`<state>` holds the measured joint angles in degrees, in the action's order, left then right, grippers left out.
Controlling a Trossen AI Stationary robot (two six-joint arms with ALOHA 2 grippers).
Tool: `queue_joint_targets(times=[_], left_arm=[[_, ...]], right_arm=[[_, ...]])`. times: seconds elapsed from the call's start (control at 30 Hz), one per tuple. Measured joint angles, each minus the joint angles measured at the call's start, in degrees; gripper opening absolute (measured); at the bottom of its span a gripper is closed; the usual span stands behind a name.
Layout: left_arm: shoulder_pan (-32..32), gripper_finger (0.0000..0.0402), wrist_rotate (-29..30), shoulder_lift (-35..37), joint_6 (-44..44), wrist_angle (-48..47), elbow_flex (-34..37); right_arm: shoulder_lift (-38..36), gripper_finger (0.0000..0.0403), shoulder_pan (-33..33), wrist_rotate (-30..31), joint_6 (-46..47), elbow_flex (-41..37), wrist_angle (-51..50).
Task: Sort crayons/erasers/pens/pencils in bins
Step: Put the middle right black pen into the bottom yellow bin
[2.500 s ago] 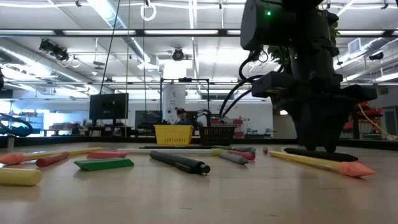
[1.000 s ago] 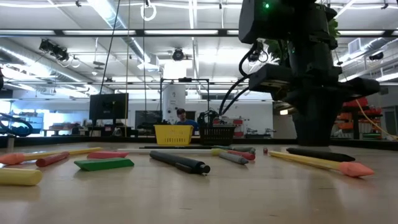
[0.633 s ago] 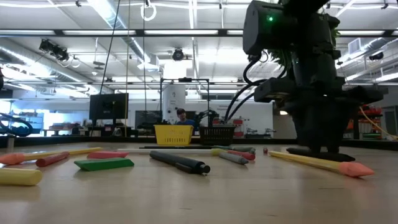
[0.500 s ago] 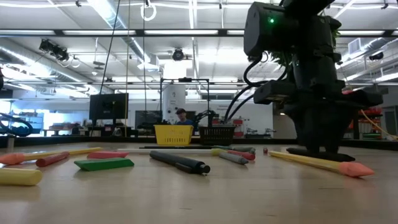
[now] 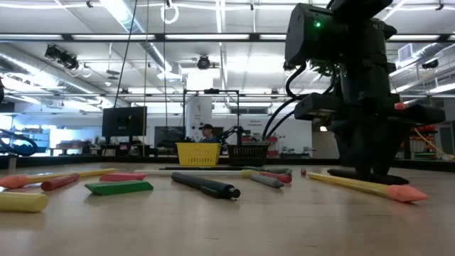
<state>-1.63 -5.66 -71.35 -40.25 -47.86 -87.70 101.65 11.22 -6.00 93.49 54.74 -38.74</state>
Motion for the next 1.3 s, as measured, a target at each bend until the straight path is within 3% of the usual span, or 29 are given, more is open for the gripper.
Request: queue_joint_targets(times=[0.4,0.53,0.77,1.03,1.3], left_arm=[[0.0,0.0162,-1.3,0.0,0.4,0.0,0.0],[0.0,0.0162,-4.3,0.0,0.7,-0.1,0.0],[0.0,0.0162,-8.4,0.9,3.5,-4.4,0.0],[0.0,0.0162,-8.4,3.0,5.6,-9.7,0.0],[-0.2,0.0162,-7.9,3.9,7.0,-9.9,0.0]], right_arm=[[0.5,0.0064,0.1,-0.3,-3.3,1.2,-0.2],[0.5,0.0042,0.1,-0.6,-3.3,1.4,-0.3],[0.7,0.0039,0.0,-0.9,-3.3,3.3,-1.7],[0.9,0.0039,0.2,-1.1,-6.3,10.5,-1.0],[0.8,0.0039,-0.9,2.4,-9.8,18.6,-5.4]])
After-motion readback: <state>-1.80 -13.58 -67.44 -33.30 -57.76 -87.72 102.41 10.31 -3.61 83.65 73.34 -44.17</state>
